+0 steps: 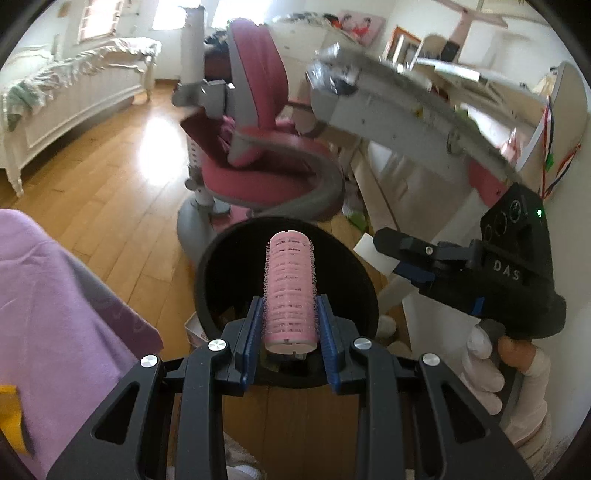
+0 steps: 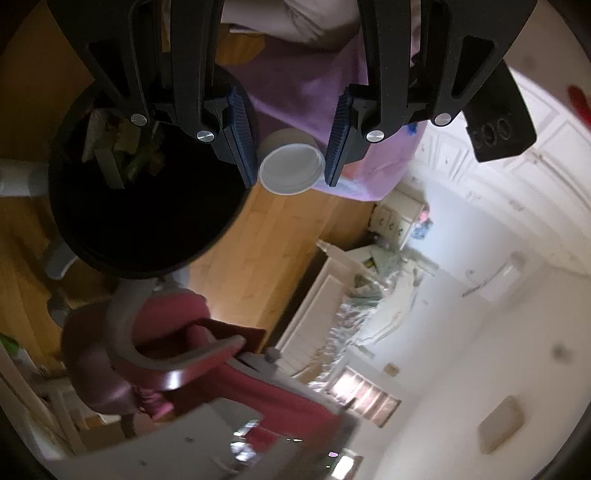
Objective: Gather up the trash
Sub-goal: 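Carry both items over the black bin and open both tools to drop them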
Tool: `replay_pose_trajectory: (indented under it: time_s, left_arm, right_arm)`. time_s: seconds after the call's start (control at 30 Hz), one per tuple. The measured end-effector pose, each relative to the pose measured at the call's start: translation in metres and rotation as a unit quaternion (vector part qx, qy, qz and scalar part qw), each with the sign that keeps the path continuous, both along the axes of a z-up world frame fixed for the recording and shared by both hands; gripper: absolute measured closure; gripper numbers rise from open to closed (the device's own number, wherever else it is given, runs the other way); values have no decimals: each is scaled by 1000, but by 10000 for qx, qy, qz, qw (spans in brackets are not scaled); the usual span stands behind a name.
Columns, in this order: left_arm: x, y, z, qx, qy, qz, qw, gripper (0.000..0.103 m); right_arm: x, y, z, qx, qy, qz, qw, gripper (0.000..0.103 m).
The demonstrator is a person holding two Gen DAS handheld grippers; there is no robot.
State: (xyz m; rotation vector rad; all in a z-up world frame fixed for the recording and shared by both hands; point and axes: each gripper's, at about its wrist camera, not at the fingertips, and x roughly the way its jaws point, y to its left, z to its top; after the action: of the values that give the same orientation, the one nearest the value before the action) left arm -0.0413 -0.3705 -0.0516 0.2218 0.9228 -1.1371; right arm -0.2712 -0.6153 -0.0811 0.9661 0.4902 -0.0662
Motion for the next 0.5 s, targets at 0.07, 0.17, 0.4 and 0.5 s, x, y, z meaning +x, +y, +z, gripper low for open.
replay_pose_trajectory:
  time_s: [0.07, 0.17, 0.4, 0.5]
  left_arm:
    - [1, -8, -7, 82, 46, -92, 9999, 74]
    - [3, -19, -19, 237, 96, -161, 9995, 74]
    - [4, -36, -36, 449, 167, -249, 9985, 74]
    - [5, -42, -41, 510, 211, -286, 9981, 74]
  right_arm:
    - [1, -3, -7, 62, 53, -43, 10000, 64]
    - [4, -8, -20, 151, 153, -121, 9997, 64]
    - [8, -18, -44, 259, 326, -223, 9989, 64]
    - [10, -21, -52, 291, 386, -253, 9985, 64]
